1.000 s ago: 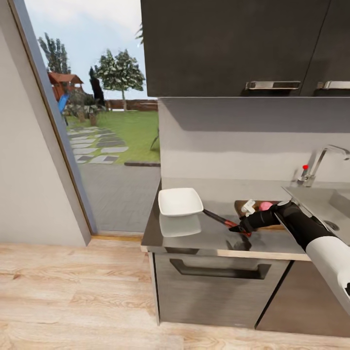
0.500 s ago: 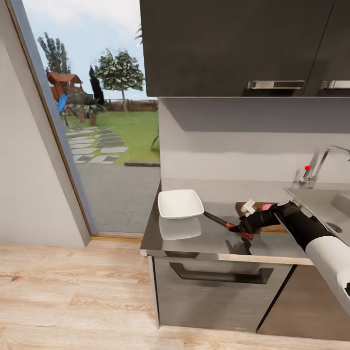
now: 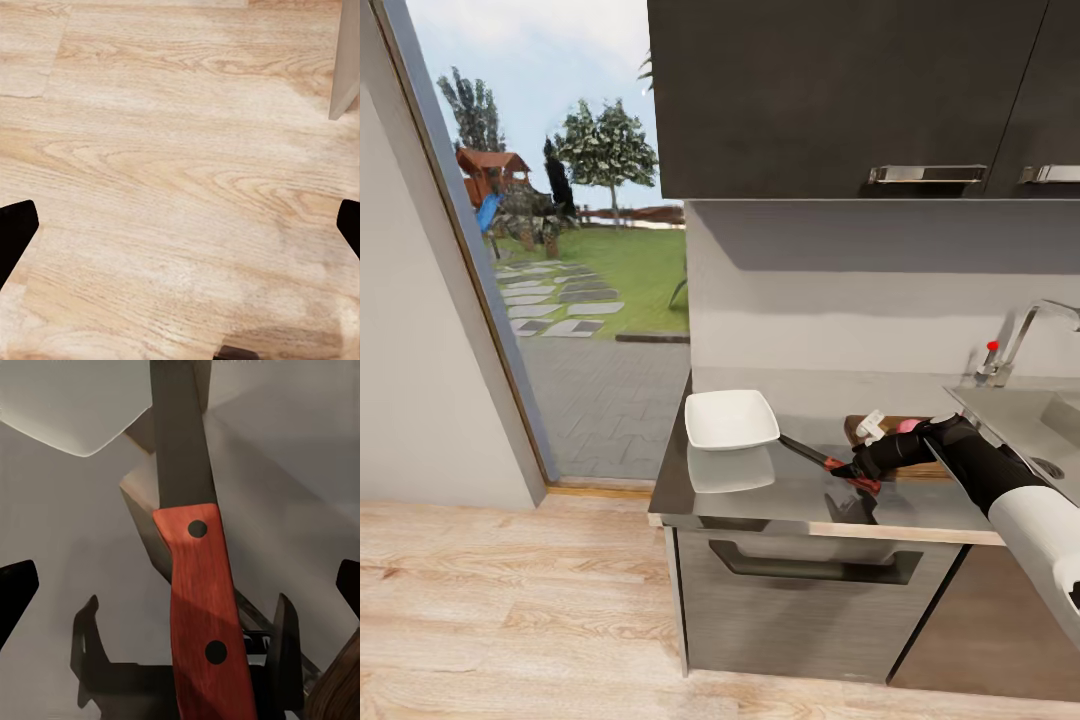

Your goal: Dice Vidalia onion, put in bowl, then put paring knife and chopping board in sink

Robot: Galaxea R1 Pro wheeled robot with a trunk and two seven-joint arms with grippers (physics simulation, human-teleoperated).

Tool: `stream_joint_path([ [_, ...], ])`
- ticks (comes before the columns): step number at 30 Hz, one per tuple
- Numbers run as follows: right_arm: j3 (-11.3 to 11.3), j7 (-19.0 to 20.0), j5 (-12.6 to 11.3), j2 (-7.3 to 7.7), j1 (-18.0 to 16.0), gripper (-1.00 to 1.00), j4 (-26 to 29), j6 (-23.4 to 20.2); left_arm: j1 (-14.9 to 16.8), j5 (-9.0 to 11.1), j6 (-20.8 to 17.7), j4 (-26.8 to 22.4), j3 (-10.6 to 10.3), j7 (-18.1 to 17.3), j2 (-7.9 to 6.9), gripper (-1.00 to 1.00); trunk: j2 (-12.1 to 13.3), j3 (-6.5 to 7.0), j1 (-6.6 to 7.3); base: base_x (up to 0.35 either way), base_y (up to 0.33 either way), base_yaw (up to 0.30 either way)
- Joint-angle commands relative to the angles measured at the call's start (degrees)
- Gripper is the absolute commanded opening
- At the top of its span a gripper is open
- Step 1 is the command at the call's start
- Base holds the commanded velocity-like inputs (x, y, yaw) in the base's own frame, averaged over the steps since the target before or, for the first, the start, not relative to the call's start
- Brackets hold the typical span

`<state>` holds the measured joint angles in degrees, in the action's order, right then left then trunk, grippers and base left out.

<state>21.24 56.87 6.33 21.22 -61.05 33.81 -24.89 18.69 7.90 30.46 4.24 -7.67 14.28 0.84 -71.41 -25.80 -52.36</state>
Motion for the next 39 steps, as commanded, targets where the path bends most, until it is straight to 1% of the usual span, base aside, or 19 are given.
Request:
stream_joint_path([
  [1, 0.12, 0.17, 0.16, 0.09, -0.03, 1.00, 0.13, 0.03, 0.10, 0.53, 0.38, 0.24, -0.50, 0.06, 0.04, 1.00, -0.04, -0.07, 0.00, 0.000, 0.000, 0.000],
  [5, 0.12, 0.25, 0.11, 0.13, -0.03, 1.00, 0.12, 2.70, 0.10, 0.53, 0.39, 0.24, -0.50, 0.07, 0.04, 1.00, -0.04, -0.07, 0.00, 0.000, 0.000, 0.000],
  [7, 0.12, 0.25, 0.09, 0.13, -0.03, 1.00, 0.11, 2.95, 0.11, 0.53, 0.39, 0.24, -0.50, 0.08, 0.04, 1.00, -0.04, -0.07, 0.00, 0.000, 0.000, 0.000],
  [17, 0.12, 0.20, 0.14, 0.13, -0.03, 1.00, 0.08, 3.22, 0.12, 0.53, 0.39, 0.24, -0.50, 0.08, 0.04, 1.00, -0.04, -0.07, 0.00, 0.000, 0.000, 0.000],
  [23, 0.05, 0.17, 0.17, 0.15, -0.03, 1.00, -1.53, 3.21, 0.08, 0.53, 0.38, 0.24, -0.50, 0.07, 0.04, 1.00, -0.04, -0.07, 0.00, 0.000, 0.000, 0.000],
  [39, 0.04, 0.13, 0.13, 0.16, -0.03, 1.00, -2.48, 3.36, 0.10, 0.53, 0.39, 0.24, -0.50, 0.07, 0.04, 1.00, -0.04, -0.07, 0.00, 0.000, 0.000, 0.000],
])
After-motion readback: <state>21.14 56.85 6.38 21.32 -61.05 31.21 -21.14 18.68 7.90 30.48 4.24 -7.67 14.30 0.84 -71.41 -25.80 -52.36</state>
